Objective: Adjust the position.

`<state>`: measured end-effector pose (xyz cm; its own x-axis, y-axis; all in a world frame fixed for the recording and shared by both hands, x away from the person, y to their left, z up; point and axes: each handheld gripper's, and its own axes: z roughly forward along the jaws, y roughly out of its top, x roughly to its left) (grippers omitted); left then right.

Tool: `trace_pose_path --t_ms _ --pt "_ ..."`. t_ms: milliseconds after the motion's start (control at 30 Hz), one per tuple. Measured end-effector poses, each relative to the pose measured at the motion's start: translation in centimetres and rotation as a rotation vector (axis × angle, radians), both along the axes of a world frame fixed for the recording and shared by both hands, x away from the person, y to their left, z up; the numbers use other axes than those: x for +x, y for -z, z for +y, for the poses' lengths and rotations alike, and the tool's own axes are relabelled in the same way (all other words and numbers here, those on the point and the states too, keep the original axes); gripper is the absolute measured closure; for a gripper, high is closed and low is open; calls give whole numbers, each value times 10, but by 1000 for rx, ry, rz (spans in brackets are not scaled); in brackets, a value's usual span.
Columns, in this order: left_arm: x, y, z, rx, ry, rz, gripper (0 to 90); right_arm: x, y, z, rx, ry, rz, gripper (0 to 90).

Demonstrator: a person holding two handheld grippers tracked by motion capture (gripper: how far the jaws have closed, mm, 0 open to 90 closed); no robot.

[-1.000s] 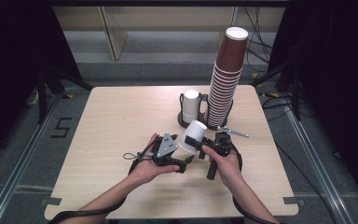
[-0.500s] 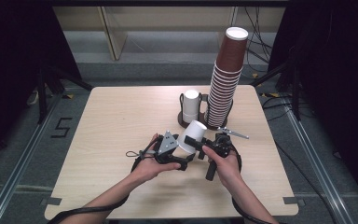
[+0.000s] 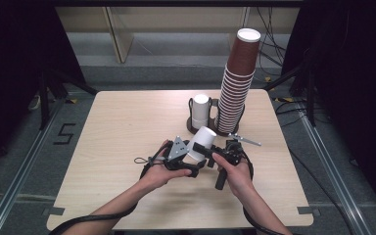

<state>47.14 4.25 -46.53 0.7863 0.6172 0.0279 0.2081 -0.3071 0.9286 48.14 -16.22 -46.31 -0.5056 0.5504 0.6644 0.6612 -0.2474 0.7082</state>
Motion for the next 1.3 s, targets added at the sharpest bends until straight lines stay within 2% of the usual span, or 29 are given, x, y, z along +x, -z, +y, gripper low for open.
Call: trace_pose_path --t_ms 133,233,367,500,933,1000,1033,1067,1167,1300 --pt "-1 1 0 0 10 -7 128 -1 0 2 6 4 20 294" --pt "-2 2 0 2 14 -7 144 -1 1 2 -2 -2 11 283" --pt "-4 1 2 19 25 -30 192 -1 0 2 -7 -2 11 242" --pt "-5 1 1 31 28 -46 238 -1 -1 3 -11 7 43 206" --pt "-8 1 2 56 55 -72 276 -3 -3 5 -3 18 67 121" --pt "-8 1 3 58 58 -73 281 -4 -5 4 6 20 84 109" --pt "-8 1 3 51 58 -75 282 -4 -6 4 12 15 82 104" --pt "-8 1 4 51 62 -78 285 -2 -5 3 -7 14 49 97" --pt "-8 0 3 56 68 -87 292 -3 -6 5 1 4 63 94" --pt "-9 0 4 67 63 -91 300 -4 -5 5 -8 4 55 94"
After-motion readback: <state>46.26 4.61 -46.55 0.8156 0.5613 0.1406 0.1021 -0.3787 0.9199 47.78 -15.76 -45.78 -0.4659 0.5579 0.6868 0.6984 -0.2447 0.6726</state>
